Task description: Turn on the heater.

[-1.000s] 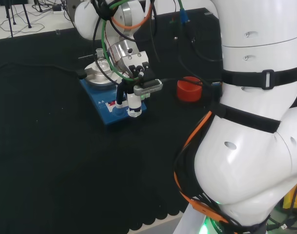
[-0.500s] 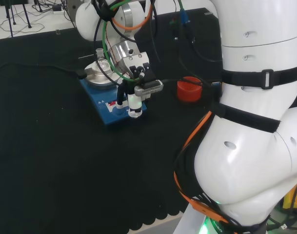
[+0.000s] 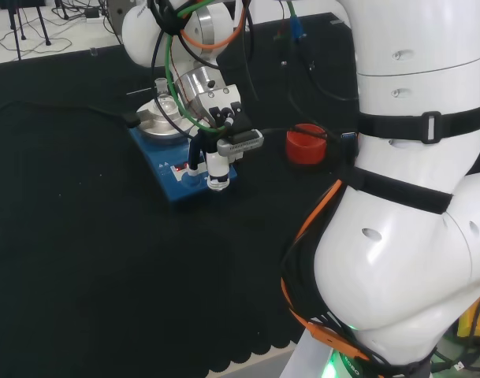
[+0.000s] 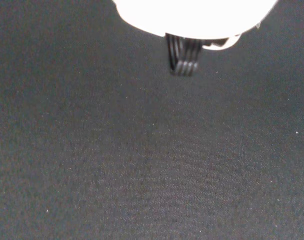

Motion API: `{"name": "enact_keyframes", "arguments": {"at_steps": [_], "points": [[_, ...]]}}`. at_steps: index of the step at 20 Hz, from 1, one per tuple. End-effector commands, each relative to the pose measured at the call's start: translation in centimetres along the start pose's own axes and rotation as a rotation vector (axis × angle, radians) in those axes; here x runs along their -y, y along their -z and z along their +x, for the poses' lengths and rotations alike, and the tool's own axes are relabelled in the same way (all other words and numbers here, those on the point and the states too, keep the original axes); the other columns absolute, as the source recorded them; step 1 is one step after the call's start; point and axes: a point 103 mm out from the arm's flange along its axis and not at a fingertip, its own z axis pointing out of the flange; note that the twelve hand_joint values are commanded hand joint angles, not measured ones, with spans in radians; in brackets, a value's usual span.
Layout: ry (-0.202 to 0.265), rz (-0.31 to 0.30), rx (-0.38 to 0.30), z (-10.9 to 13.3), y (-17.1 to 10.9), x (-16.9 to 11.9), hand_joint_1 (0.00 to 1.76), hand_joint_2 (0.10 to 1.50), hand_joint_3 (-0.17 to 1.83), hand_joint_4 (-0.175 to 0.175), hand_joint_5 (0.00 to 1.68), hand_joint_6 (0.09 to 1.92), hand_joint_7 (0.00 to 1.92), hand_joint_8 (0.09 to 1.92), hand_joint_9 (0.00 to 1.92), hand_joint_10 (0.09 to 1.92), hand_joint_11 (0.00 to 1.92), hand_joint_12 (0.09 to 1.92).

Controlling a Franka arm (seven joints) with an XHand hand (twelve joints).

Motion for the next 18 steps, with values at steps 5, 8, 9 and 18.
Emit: {"name": "enact_keyframes", "arguments": {"at_steps": [5,8,9,18], "points": [[-0.009,0.008,0.010,0.2,-0.2,-0.3,1.45,0.65,1.11,-0.024,0.33,0.09,1.73,1.65,1.83,1.68,1.83,1.77],[-0.012,0.010,0.003,0.7,-0.6,-0.8,1.45,0.65,1.11,-0.024,0.33,0.09,1.72,1.65,1.83,1.68,1.83,1.76],[-0.006,0.011,-0.008,0.4,-0.6,-0.8,1.45,0.65,1.11,-0.024,0.33,0.09,1.72,1.65,1.83,1.68,1.83,1.76],[-0.001,-0.008,0.013,1.6,0.4,0.6,1.45,0.65,1.11,-0.025,0.34,0.09,1.72,1.65,1.83,1.67,1.83,1.76]]}}
